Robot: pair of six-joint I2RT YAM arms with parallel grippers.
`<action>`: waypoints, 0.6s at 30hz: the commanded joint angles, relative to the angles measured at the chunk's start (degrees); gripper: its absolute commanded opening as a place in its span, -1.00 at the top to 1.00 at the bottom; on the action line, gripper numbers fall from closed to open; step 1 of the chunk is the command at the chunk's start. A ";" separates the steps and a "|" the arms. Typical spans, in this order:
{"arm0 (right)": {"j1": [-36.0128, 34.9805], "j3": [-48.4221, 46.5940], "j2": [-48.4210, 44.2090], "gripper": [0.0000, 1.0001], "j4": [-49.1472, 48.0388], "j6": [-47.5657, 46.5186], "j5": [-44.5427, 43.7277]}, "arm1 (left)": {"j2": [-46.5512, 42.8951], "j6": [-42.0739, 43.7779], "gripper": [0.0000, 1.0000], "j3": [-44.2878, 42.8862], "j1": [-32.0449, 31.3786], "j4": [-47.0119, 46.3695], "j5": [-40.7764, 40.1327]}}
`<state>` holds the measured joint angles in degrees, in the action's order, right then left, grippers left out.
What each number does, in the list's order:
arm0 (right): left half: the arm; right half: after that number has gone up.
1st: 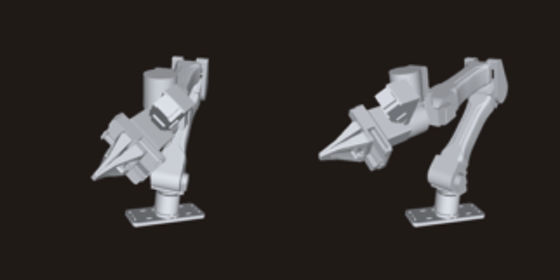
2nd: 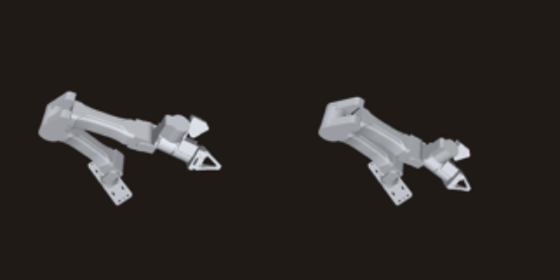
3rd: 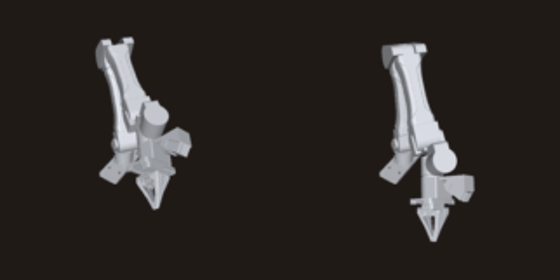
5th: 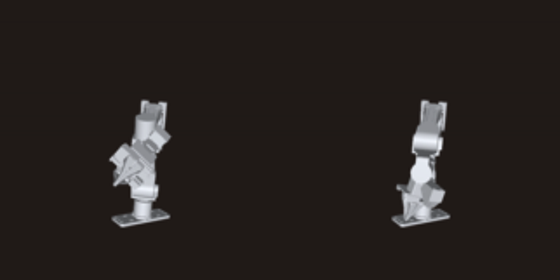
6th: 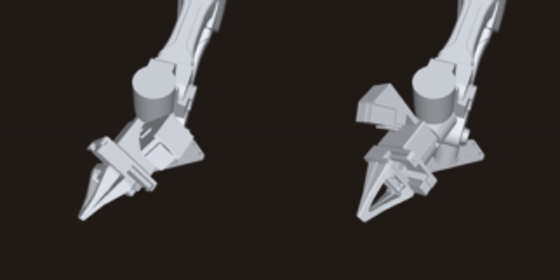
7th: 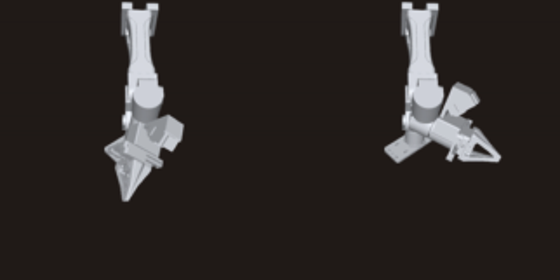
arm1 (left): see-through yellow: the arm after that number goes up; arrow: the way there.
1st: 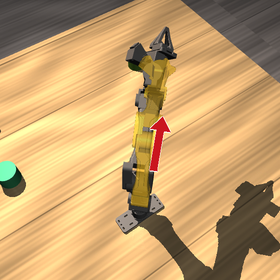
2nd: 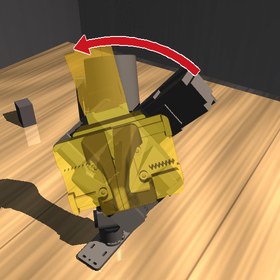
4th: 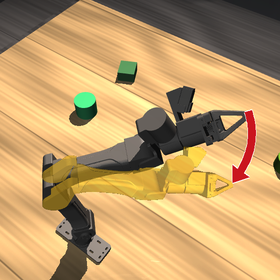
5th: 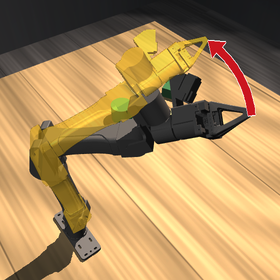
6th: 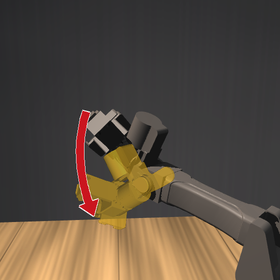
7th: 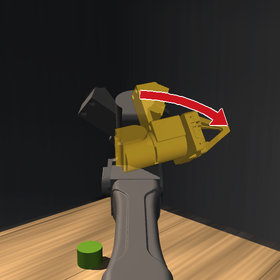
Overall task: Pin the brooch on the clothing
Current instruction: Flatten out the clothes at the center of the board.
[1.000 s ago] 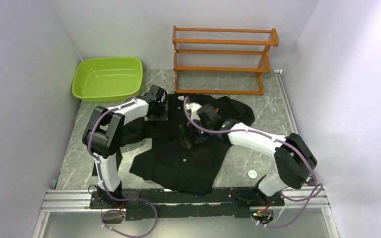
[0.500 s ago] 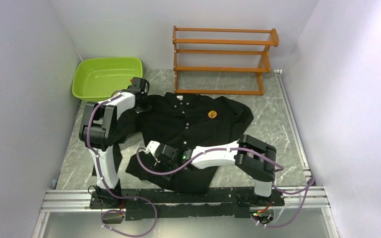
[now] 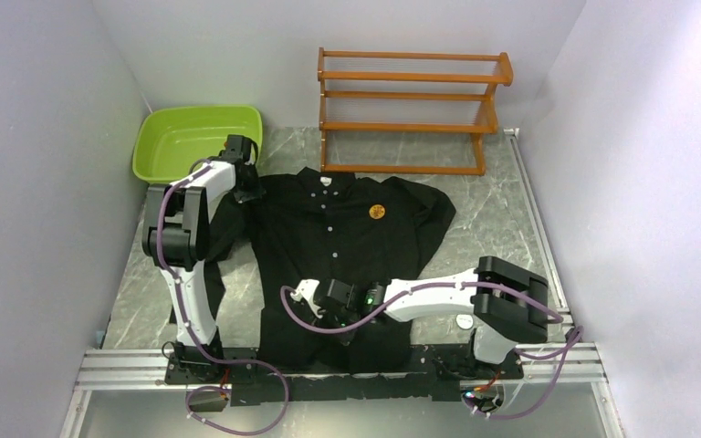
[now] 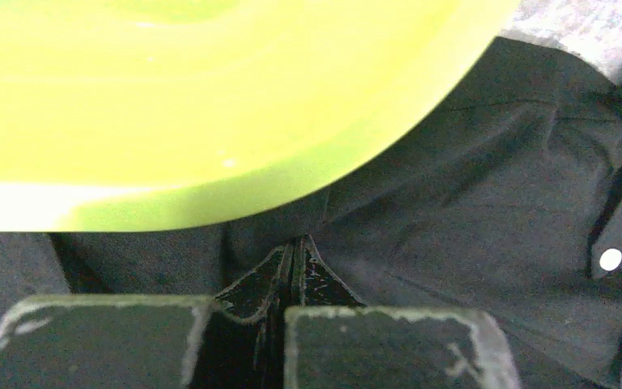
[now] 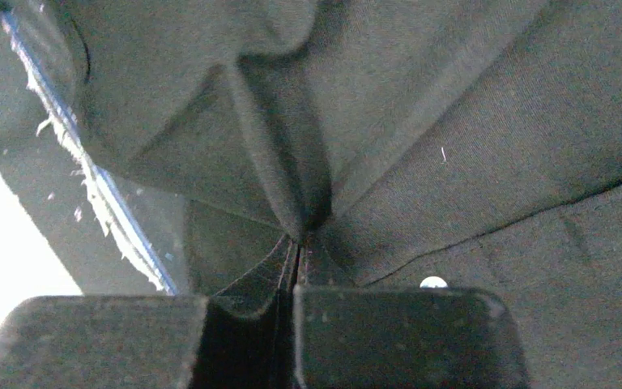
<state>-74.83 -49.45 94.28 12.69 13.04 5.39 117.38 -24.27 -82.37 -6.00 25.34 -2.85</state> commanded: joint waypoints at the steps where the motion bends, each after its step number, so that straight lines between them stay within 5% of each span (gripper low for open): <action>1: -1.13 3.10 -2.59 1.00 7.77 4.28 9.67 | 3.40 3.86 0.95 1.34 1.85 7.06 -5.04; 4: -1.19 1.36 -5.82 0.60 7.17 4.65 11.11 | 2.04 5.14 0.95 0.84 1.77 7.09 -3.98; 6: -1.03 -0.42 -8.59 0.25 6.66 4.94 9.76 | -0.04 5.29 0.77 1.18 1.33 6.60 -3.35; 9: 0.73 -3.20 -13.02 -0.66 5.95 5.48 4.83 | -4.46 5.61 0.01 1.69 -0.47 6.09 -2.12; 11: 3.67 -4.11 -15.94 -0.98 4.94 6.25 3.60 | -8.59 6.34 -0.42 2.71 -2.71 5.19 -2.32; 12: 5.83 -4.00 -17.46 -0.99 3.93 6.54 3.80 | -10.93 6.67 -0.79 3.35 -4.01 4.57 -2.51; 13: 8.19 -3.38 -19.12 -1.00 2.83 7.08 4.40 | -13.35 7.02 -0.87 3.96 -5.19 3.83 -2.22; 18: 23.56 3.70 -29.68 -1.00 0.47 10.95 4.24 | -24.12 7.45 -0.88 6.88 -10.96 1.97 0.76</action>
<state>-60.23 -50.19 72.31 15.49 20.14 11.66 103.70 -18.41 -76.40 -12.73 29.47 -4.21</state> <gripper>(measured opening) 0.997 0.938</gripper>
